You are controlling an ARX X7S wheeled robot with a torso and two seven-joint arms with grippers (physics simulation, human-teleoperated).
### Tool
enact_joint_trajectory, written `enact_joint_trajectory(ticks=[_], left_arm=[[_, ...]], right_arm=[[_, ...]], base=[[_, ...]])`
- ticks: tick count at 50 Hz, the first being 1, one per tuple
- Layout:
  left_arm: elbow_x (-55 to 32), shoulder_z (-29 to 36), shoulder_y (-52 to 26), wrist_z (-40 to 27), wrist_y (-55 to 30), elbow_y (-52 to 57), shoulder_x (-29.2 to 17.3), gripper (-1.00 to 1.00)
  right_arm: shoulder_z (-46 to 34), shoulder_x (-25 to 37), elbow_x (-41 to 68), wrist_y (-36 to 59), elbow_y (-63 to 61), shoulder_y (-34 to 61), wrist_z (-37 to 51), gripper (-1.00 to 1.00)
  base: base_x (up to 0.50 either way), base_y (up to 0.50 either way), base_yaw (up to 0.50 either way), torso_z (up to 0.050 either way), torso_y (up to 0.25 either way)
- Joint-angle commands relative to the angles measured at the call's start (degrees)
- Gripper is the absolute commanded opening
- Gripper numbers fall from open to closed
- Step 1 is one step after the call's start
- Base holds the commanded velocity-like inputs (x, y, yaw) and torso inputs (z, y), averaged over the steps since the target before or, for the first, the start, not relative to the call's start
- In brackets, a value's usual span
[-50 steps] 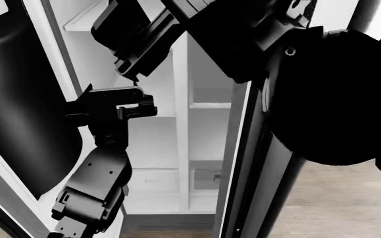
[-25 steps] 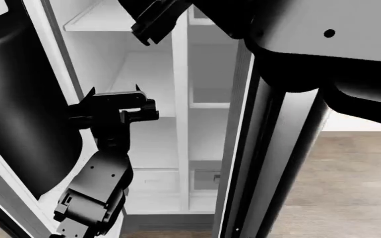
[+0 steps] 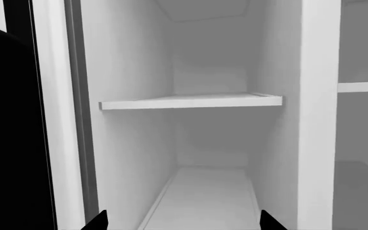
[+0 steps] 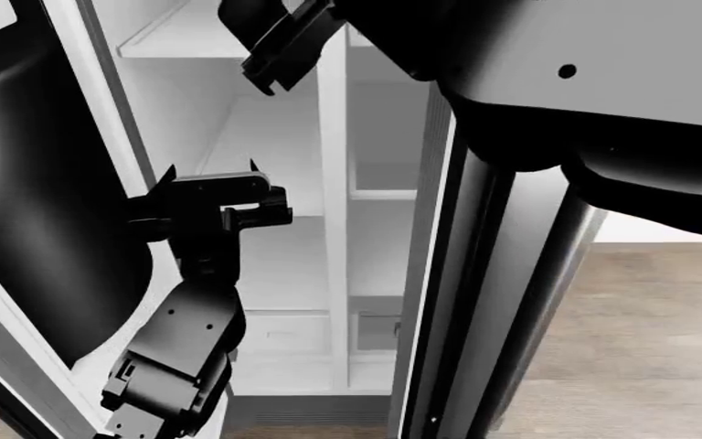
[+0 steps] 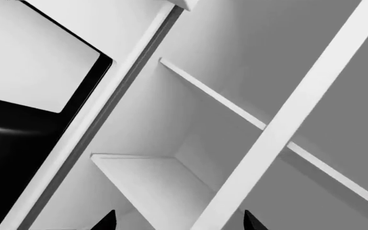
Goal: Open the fridge door
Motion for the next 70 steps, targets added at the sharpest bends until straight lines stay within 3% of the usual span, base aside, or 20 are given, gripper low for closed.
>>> enact_joint_trajectory(ticks=[1,10,28,36,46,53,62,67,70], left_arm=[[0.99,-1.12,0.15,1.51,2.12,-1.77,1.11,1.0],[0.83,-0.95,0.11,1.39,2.17,-1.78,1.02,1.0],[0.41,-0.68,0.15,1.2,2.23,-1.84,0.74,1.0],[-0.03,-0.77,0.18,1.07,1.87,-1.54,0.5,1.0],[-0.47,-0.72,0.22,0.93,1.43,-0.87,0.22,1.0],[-0.8,-0.83,0.46,0.93,1.67,-1.24,0.05,1.0],[-0.78,-0.62,0.81,0.89,2.24,-1.94,-0.01,1.0],[-0.91,-0.51,1.11,0.85,2.25,-1.7,-0.14,1.0],[-0.93,-0.36,1.09,0.83,2.26,-1.82,-0.03,1.0]], right_arm=[[-0.77,-0.04,-0.51,0.46,1.4,-2.06,-0.29,1.0],[-0.69,-0.06,-0.56,0.53,1.39,-2.1,-0.31,1.0],[5.03,10.23,3.66,-0.21,-12.03,-4.06,15.72,1.0],[10.29,27.75,18.56,3.41,-27.11,-2.16,32.22,1.0],[15.05,48.54,31.3,1.7,-37.59,-1.29,37.89,1.0],[22.89,64.07,45.26,9.96,-38.95,7.67,38.4,1.0],[38.42,64.11,74.54,33.99,-24.23,20.94,59.6,1.0],[43.12,64.12,74.57,43.98,-15.33,22.46,60.19,1.0],[42.69,64.12,74.94,41.2,-18.17,20.53,60.19,1.0]], base=[[0.0,0.0,0.0,0.0,0.0],[0.0,0.0,0.0,0.0,0.0],[0.0,0.0,0.0,0.0,0.0],[0.0,0.0,0.0,0.0,0.0],[0.0,0.0,0.0,0.0,0.0],[0.0,0.0,0.0,0.0,0.0],[0.0,0.0,0.0,0.0,0.0],[0.0,0.0,0.0,0.0,0.0],[0.0,0.0,0.0,0.0,0.0]])
